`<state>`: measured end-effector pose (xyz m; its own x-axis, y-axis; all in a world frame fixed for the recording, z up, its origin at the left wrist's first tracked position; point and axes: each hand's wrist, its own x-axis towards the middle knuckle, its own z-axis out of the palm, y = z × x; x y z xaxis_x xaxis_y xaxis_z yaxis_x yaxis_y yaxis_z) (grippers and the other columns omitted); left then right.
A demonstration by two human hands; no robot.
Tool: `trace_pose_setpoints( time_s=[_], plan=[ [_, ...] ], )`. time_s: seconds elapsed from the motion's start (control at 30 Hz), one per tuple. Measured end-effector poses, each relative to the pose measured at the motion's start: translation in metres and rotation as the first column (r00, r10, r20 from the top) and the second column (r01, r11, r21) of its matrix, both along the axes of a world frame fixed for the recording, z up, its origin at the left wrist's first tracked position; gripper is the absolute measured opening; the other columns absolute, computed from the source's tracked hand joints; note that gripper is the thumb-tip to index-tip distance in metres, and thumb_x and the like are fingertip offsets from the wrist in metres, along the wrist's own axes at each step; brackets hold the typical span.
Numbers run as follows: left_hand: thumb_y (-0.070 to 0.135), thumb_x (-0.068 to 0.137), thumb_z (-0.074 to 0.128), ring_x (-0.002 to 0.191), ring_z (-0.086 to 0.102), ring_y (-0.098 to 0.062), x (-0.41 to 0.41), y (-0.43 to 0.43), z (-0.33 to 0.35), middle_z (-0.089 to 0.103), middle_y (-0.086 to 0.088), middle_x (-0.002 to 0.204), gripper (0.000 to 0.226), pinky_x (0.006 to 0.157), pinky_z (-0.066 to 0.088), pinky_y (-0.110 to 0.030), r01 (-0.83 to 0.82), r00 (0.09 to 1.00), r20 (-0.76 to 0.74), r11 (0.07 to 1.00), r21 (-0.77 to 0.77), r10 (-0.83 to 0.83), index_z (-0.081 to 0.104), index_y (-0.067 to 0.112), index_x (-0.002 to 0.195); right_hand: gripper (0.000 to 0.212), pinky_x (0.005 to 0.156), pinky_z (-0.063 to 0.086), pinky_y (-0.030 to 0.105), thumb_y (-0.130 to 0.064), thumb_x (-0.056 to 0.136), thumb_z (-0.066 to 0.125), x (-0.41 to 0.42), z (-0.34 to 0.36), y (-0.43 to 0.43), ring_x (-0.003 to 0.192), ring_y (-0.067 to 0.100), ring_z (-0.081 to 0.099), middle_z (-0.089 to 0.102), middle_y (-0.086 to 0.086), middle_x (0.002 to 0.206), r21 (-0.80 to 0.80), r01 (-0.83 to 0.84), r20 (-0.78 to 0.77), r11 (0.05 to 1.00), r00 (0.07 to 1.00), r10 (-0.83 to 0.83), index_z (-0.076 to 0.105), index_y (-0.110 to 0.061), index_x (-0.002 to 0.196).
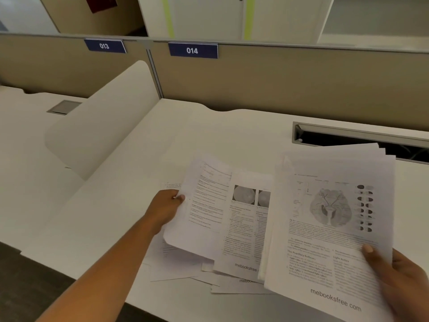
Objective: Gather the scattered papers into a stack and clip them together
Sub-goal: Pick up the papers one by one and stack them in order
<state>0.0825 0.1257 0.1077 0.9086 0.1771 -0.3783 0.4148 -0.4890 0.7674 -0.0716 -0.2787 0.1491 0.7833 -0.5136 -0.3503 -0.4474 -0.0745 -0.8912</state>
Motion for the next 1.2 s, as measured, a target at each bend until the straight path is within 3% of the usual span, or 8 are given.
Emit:
trace_pose_setpoints(
  time_s=[0.17, 0.43, 0.53, 0.73, 0.87, 0.93, 1.1, 1.2],
  plan=[
    [0.02, 0.101, 0.058, 0.096, 0.07, -0.037, -0.011, 0.025, 0.027, 0.075, -0.013, 0.102, 0.022, 0.09, 0.055, -0.049, -0.156, 0.979, 0.122, 0.984, -0.089, 0.166, 0.072, 0.027, 0.084, 0.01, 0.068, 0.051, 0.031, -0.018, 0.094, 0.064, 0.003, -0.004, -0.001, 0.073, 0.028, 0.068, 0.075, -0.004, 0.06, 0.064, 0.027, 0.003, 0.998, 1.0, -0.027, 0.07, -0.011, 0.09],
    [0.023, 0.099, 0.06, 0.086, 0.073, -0.02, -0.031, 0.036, 0.092, 0.078, 0.011, 0.087, 0.015, 0.074, 0.053, -0.031, -0.279, 0.894, 0.272, 0.916, -0.288, 0.357, 0.074, 0.027, 0.095, 0.014, 0.072, 0.057, 0.036, -0.018, 0.094, 0.064, 0.011, -0.014, -0.001, 0.071, 0.031, 0.073, 0.079, 0.006, 0.075, 0.134, 0.021, 0.05, 0.991, 0.998, -0.028, 0.072, -0.007, 0.096],
    [0.026, 0.1, 0.059, 0.07, 0.075, -0.002, -0.038, 0.012, 0.11, 0.079, 0.019, 0.082, 0.017, 0.066, 0.052, -0.027, -0.214, 0.899, 0.293, 0.909, -0.358, 0.327, 0.074, 0.029, 0.094, 0.015, 0.069, 0.059, 0.035, -0.018, 0.094, 0.063, 0.013, -0.015, 0.001, 0.066, 0.023, 0.076, 0.08, 0.011, 0.081, 0.171, 0.02, 0.062, 0.985, 0.998, -0.031, 0.072, -0.006, 0.096],
    [0.019, 0.096, 0.064, 0.07, 0.074, -0.016, -0.05, -0.06, 0.095, 0.081, -0.004, 0.09, 0.01, 0.066, 0.058, -0.031, -0.122, 0.943, 0.216, 0.868, -0.482, 0.252, 0.074, 0.02, 0.091, 0.018, 0.082, 0.058, 0.048, -0.019, 0.095, 0.062, 0.019, -0.008, 0.01, 0.08, 0.033, 0.076, 0.079, 0.016, 0.09, 0.216, -0.004, 0.075, 0.976, 0.997, -0.012, 0.073, -0.005, 0.1],
    [0.014, 0.095, 0.064, 0.068, 0.076, -0.014, -0.061, -0.108, 0.08, 0.081, -0.003, 0.085, 0.01, 0.055, 0.058, -0.022, -0.065, 0.972, 0.158, 0.844, -0.532, 0.174, 0.074, 0.016, 0.094, 0.019, 0.059, 0.058, 0.033, -0.021, 0.095, 0.062, 0.021, 0.001, 0.014, 0.064, 0.021, 0.074, 0.079, 0.01, 0.08, 0.144, -0.05, 0.081, 0.988, 0.996, 0.039, 0.073, -0.005, 0.097],
    [0.016, 0.095, 0.065, 0.076, 0.078, -0.017, -0.065, -0.123, 0.076, 0.081, 0.0, 0.088, 0.01, 0.059, 0.059, -0.025, -0.045, 0.98, 0.138, 0.838, -0.544, 0.141, 0.075, 0.019, 0.097, 0.018, 0.047, 0.055, 0.025, -0.018, 0.096, 0.06, 0.022, 0.006, 0.016, 0.054, 0.016, 0.072, 0.078, 0.006, 0.07, 0.126, -0.08, 0.081, 0.989, 0.994, 0.07, 0.072, -0.006, 0.09],
    [0.018, 0.096, 0.065, 0.084, 0.078, -0.02, -0.065, -0.141, 0.074, 0.081, 0.0, 0.092, 0.012, 0.074, 0.063, -0.036, -0.026, 0.989, 0.11, 0.836, -0.549, 0.103, 0.073, 0.018, 0.104, 0.018, 0.065, 0.061, 0.04, -0.024, 0.095, 0.062, 0.021, 0.006, 0.017, 0.07, 0.028, 0.076, 0.079, 0.011, 0.082, 0.14, -0.116, 0.104, 0.983, 0.989, 0.102, 0.074, -0.009, 0.092],
    [0.019, 0.095, 0.066, 0.09, 0.077, -0.019, -0.063, -0.144, 0.072, 0.081, 0.003, 0.098, 0.015, 0.082, 0.063, -0.038, -0.024, 0.99, 0.105, 0.846, -0.533, 0.094, 0.074, 0.02, 0.107, 0.018, 0.058, 0.061, 0.033, -0.022, 0.095, 0.06, 0.02, 0.006, 0.017, 0.074, 0.027, 0.077, 0.08, 0.01, 0.086, 0.193, -0.115, 0.121, 0.975, 0.988, 0.093, 0.074, -0.011, 0.095]
  ],
)
